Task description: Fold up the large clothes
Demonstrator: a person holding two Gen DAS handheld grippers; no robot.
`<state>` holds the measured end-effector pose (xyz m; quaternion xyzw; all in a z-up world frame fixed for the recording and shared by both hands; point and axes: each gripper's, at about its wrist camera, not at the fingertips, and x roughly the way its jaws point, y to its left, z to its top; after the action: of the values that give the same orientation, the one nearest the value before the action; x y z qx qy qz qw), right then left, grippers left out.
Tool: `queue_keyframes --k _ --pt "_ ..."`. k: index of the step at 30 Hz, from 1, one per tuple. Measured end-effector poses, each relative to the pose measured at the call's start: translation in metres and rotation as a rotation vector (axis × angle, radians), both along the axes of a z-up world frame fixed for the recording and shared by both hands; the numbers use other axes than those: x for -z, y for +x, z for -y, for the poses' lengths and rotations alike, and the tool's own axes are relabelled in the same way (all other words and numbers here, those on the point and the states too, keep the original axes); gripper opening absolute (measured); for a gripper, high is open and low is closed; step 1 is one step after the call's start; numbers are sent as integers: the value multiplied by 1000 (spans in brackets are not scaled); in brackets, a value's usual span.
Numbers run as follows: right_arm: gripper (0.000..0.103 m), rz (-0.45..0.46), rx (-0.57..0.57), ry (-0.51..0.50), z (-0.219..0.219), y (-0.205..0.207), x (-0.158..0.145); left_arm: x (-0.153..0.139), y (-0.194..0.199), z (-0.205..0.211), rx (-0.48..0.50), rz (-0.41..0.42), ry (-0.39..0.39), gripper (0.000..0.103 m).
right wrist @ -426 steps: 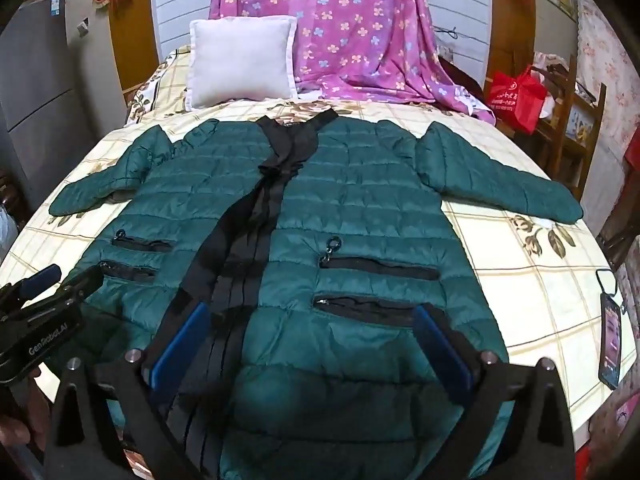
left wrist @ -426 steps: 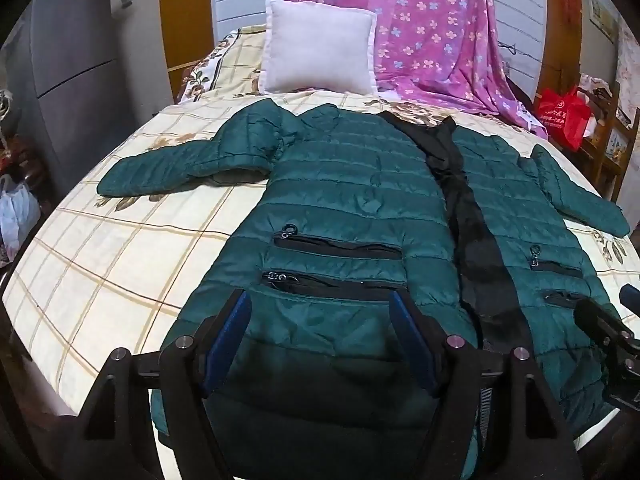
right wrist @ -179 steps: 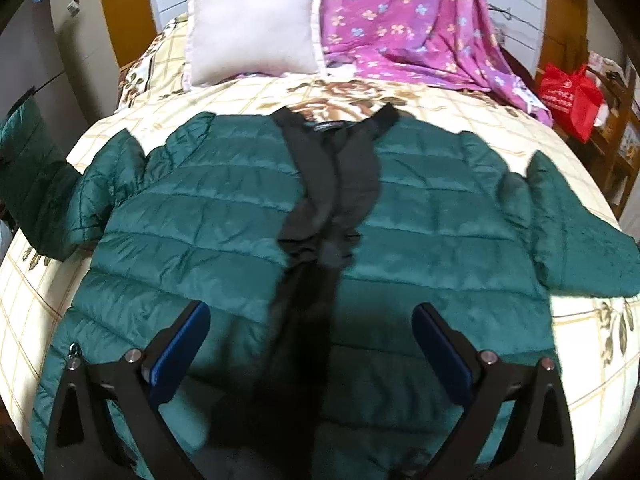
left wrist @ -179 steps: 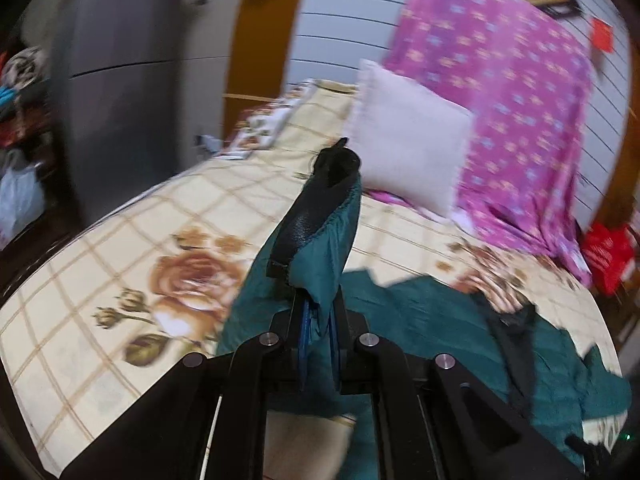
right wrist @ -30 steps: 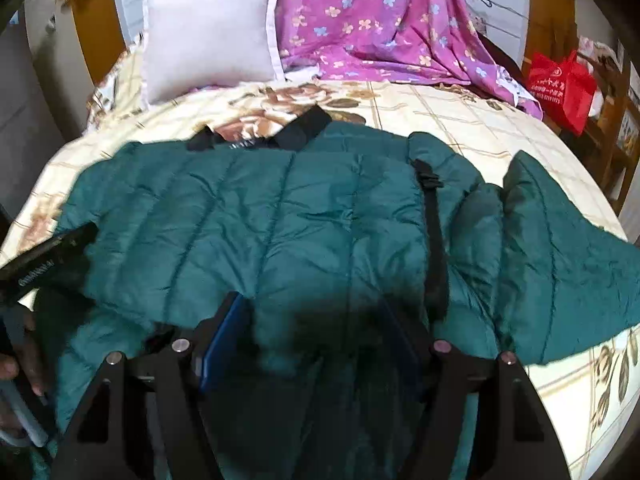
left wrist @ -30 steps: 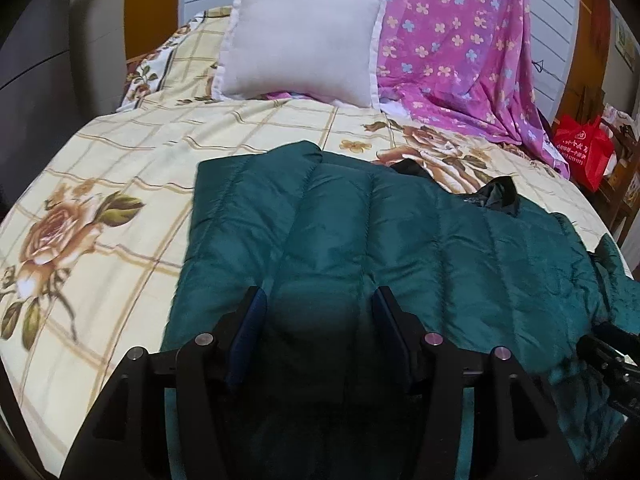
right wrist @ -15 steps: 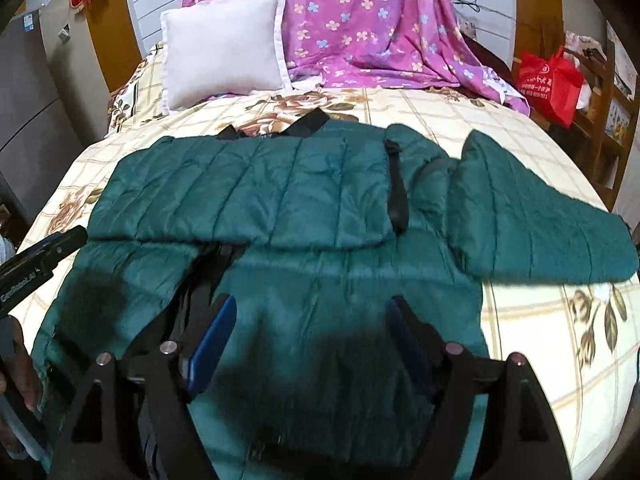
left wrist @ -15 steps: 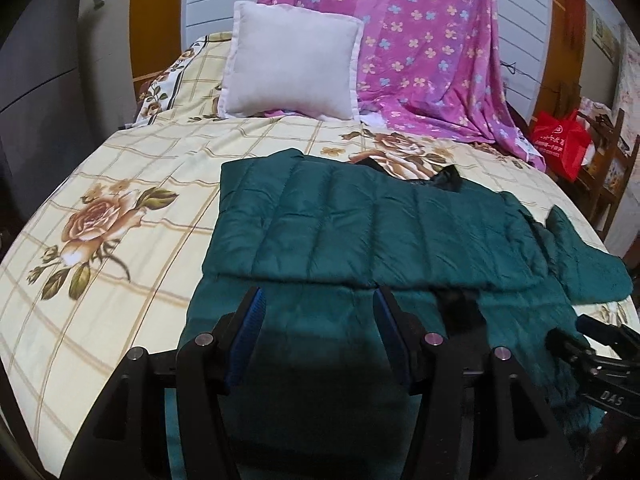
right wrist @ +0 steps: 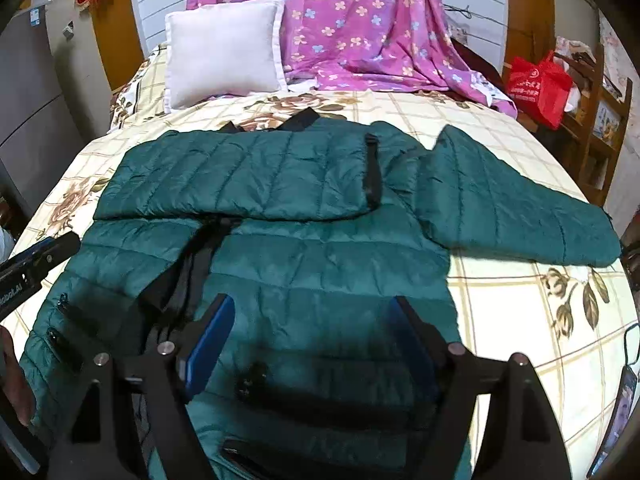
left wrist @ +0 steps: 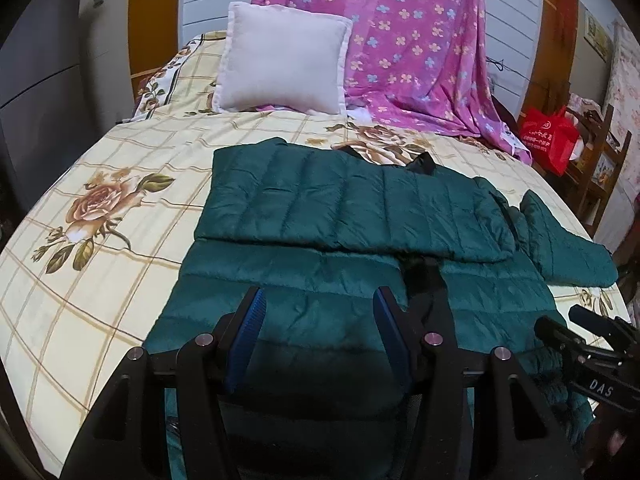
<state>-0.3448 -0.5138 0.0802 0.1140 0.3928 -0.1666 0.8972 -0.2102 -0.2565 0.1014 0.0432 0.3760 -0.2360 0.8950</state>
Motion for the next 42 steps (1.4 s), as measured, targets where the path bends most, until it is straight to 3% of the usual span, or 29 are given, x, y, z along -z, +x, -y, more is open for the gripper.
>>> queue_keyframes --k 16,26,30,42 --pt "82 -36 138 -49 76 -17 8 23 5 39 33 -34 7 38" --pt "83 -13 254 -4 149 -28 10 54 13 42 18 -100 22 38" --pt "83 21 385 52 204 -44 9 61 12 39 16 -109 18 38" --pt "83 29 759 18 355 -93 28 68 15 35 27 -131 -18 38"
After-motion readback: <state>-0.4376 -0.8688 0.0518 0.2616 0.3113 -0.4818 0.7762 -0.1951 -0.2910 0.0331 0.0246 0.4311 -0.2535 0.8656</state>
